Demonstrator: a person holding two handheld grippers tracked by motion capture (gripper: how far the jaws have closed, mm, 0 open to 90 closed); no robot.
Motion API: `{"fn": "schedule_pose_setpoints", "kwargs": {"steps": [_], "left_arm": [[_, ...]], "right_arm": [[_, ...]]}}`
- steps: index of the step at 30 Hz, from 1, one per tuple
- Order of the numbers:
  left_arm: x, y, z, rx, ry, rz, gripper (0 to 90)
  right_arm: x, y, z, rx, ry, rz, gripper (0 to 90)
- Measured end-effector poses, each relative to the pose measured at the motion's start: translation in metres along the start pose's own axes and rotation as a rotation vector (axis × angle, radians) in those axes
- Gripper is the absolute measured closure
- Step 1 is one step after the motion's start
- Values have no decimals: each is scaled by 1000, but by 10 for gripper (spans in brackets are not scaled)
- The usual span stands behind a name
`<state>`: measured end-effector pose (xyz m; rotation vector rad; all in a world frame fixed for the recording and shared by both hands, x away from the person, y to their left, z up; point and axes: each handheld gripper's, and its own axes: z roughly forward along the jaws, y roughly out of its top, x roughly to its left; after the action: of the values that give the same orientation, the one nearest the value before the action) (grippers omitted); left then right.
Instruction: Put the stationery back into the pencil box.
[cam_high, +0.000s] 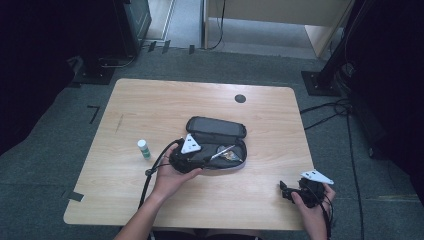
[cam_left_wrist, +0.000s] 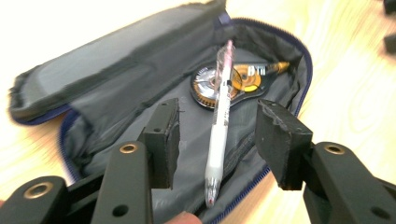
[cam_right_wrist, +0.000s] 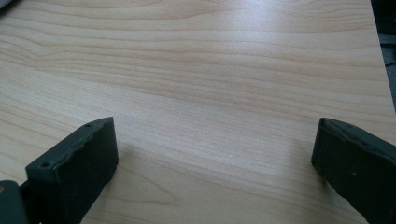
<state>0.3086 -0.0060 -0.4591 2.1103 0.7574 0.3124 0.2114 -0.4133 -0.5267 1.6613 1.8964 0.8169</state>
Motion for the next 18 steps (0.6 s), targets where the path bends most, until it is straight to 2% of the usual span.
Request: {"fn": "schedule_pose_setpoints", "kwargs": {"steps": [6, 7, 18], "left_arm": [[9, -2, -27, -24, 60, -58, 476], [10, -3, -32, -28, 65, -67, 450], [28, -8, -79, -79, 193, -127, 316]], "right_arm": [[1, 0, 0, 0, 18, -17, 0], [1, 0, 0, 1, 18, -16, 0], [1, 0, 0, 5, 21, -17, 0]]}}
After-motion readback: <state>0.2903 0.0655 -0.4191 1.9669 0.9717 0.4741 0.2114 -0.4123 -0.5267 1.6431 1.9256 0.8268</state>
